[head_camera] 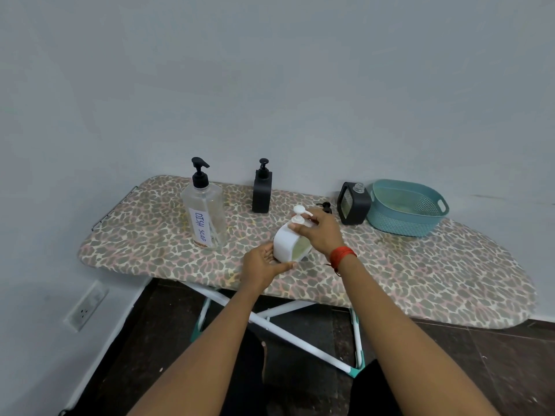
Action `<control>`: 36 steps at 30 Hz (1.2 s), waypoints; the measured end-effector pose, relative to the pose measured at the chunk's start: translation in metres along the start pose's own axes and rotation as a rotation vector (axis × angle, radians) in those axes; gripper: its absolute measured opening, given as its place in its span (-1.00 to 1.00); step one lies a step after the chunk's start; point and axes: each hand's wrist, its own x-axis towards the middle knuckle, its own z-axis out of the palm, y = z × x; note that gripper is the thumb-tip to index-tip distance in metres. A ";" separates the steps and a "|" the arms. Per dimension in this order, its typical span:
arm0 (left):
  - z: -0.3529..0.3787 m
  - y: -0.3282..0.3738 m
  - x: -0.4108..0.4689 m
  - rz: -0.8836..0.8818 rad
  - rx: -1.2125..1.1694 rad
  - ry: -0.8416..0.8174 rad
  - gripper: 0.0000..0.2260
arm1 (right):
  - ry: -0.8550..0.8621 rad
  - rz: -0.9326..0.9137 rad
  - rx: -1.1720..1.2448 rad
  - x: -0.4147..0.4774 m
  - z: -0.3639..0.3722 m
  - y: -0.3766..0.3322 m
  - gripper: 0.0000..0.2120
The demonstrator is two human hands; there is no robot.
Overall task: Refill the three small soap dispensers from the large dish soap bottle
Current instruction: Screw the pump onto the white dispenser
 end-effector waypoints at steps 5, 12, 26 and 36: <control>0.004 0.002 -0.003 0.019 0.025 0.044 -0.49 | 0.222 -0.018 -0.030 -0.003 0.023 -0.001 -0.57; 0.004 0.001 -0.002 0.019 0.079 0.053 -0.49 | 0.223 -0.046 -0.002 -0.013 0.027 0.001 -0.53; 0.004 0.001 -0.002 0.029 0.276 0.068 -0.73 | 0.180 -0.173 -0.147 -0.037 0.064 -0.009 -0.12; 0.008 -0.003 -0.001 0.070 0.303 0.099 -0.83 | 0.239 -0.262 -0.349 -0.045 0.061 0.006 -0.12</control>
